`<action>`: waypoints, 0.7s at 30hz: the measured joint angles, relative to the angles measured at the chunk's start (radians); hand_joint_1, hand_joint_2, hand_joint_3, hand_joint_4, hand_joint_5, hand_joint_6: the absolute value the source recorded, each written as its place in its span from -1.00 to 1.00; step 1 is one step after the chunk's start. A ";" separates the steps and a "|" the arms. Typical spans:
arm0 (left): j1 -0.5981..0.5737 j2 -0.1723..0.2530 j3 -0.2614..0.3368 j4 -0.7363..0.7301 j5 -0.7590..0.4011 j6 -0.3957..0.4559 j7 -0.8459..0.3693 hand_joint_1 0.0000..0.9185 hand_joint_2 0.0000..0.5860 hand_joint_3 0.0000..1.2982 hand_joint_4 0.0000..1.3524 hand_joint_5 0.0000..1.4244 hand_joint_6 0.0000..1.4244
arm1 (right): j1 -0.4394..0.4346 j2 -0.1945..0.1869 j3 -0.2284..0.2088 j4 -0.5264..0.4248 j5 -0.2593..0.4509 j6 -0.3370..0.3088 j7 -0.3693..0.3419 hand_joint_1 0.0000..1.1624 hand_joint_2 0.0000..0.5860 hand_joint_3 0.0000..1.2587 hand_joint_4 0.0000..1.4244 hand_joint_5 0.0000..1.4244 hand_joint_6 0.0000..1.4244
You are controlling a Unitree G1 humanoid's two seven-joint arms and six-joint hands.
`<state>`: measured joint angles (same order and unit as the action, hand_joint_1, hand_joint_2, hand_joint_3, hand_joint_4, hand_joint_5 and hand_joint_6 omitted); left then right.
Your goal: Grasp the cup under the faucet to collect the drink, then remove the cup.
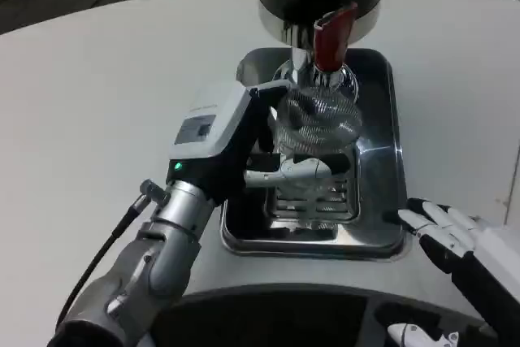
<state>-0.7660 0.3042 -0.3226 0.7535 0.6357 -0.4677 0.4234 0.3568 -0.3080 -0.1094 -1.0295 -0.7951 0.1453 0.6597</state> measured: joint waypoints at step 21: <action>0.047 0.051 0.000 -0.102 0.003 0.048 -0.119 -0.72 -0.72 -0.77 -1.00 -0.89 -0.86 | -0.018 -0.020 -0.004 0.000 0.078 0.032 0.000 -0.40 0.29 -0.82 -1.00 -1.00 -1.00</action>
<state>-0.7187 0.3552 -0.3222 0.6517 0.6389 -0.4201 0.3039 0.3384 -0.3281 -0.1134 -1.0296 -0.7167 0.1775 0.6599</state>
